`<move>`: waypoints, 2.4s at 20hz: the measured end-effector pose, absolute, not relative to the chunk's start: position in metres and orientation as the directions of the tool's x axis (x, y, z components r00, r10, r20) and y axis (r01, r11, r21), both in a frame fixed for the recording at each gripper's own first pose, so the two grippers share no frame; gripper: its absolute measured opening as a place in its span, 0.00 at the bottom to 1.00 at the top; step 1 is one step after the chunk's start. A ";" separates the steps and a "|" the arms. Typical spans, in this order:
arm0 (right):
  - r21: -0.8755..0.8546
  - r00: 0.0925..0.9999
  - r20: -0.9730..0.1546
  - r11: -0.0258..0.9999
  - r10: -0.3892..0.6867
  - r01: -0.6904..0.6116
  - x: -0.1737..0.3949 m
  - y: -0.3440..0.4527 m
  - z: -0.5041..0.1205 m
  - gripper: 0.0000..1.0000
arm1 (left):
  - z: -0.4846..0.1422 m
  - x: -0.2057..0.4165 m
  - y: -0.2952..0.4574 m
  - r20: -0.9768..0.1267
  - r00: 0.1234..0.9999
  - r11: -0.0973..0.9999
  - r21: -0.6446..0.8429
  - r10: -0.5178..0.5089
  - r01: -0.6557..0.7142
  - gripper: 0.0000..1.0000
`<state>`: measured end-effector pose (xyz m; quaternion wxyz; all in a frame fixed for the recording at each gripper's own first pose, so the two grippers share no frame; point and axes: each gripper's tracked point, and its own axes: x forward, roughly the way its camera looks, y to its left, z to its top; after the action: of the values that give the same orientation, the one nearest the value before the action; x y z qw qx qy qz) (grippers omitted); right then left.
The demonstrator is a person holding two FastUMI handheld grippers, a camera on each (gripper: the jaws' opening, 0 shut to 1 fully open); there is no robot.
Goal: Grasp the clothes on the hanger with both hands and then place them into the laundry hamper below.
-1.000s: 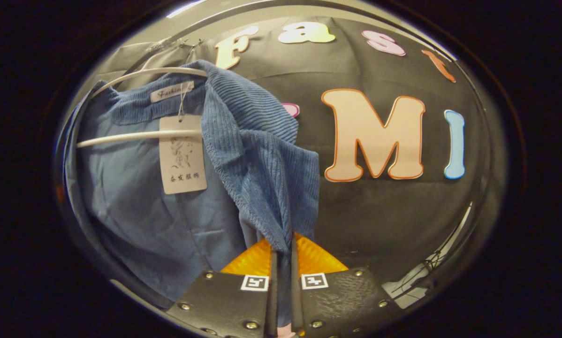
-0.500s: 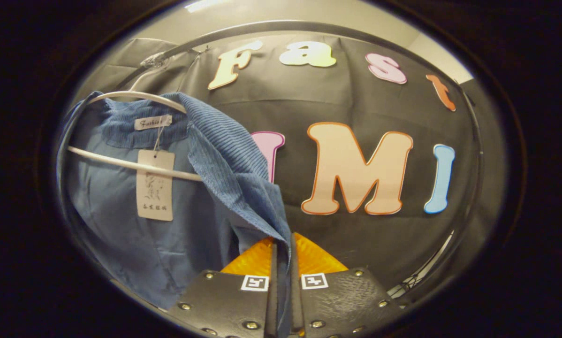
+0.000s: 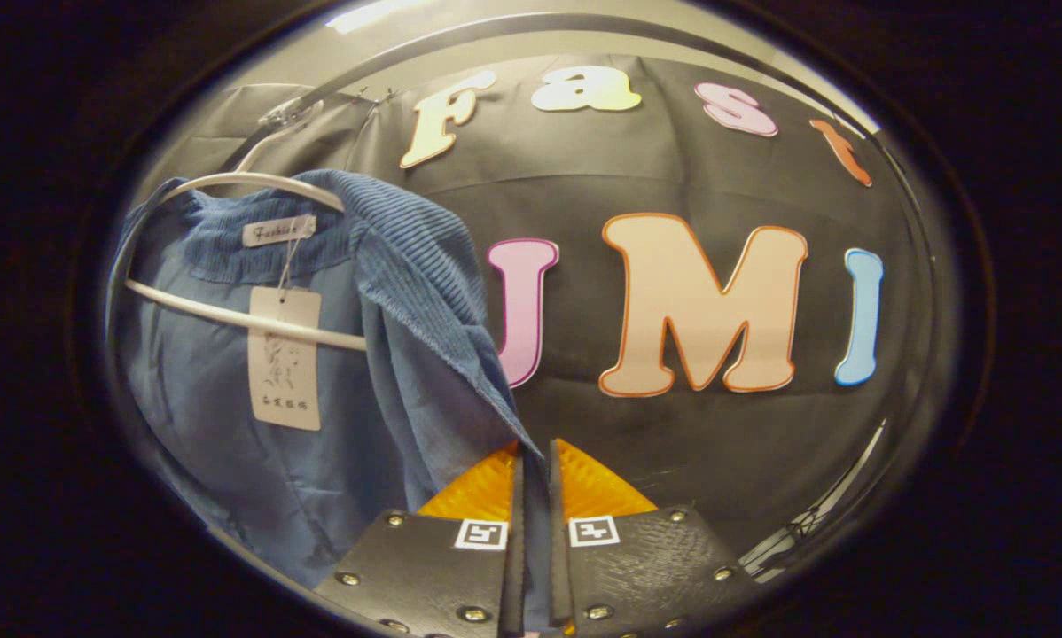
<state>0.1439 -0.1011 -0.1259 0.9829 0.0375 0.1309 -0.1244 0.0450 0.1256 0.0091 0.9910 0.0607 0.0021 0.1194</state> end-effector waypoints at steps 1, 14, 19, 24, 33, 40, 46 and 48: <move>0.062 0.936 -0.279 0.969 -0.213 0.239 0.143 -0.094 -0.131 0.11 | 0.008 0.045 0.125 0.006 0.972 0.965 0.120 0.235 -0.234 0.02; 0.163 0.954 -0.293 0.980 -0.064 0.116 0.135 -0.049 -0.138 0.66 | -0.001 0.055 0.123 -0.015 0.971 0.964 0.126 0.239 -0.235 0.02; 0.144 0.954 -0.292 0.983 -0.068 0.115 0.144 -0.050 -0.144 0.99 | -0.005 0.058 0.121 -0.027 0.972 0.965 0.127 0.235 -0.230 0.02; 0.141 0.948 -0.309 0.983 -0.072 0.121 0.163 -0.051 -0.152 0.83 | -0.007 0.060 0.120 -0.032 0.972 0.965 0.137 0.231 -0.225 0.02; 0.158 0.933 -0.341 0.972 -0.114 0.176 0.177 -0.057 -0.155 0.07 | -0.010 0.065 0.120 -0.038 0.973 0.965 0.140 0.228 -0.221 0.02; 0.150 0.919 -0.347 0.957 -0.185 0.249 0.173 -0.080 -0.145 0.00 | -0.002 0.067 0.126 -0.022 0.969 0.962 0.126 0.246 -0.241 0.02; 0.146 0.923 -0.311 0.948 -0.227 0.282 0.177 -0.111 -0.128 0.00 | 0.027 0.073 0.148 0.045 0.957 0.950 0.117 0.287 -0.291 0.02; 0.149 0.924 -0.299 0.944 -0.240 0.293 0.181 -0.119 -0.122 0.00 | 0.037 0.077 0.156 0.075 0.952 0.944 0.126 0.296 -0.304 0.04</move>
<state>0.1805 -0.1191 -0.1219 0.9760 0.0961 0.1396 -0.1366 0.0773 0.1565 0.0374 0.9856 0.0679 -0.0274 0.1522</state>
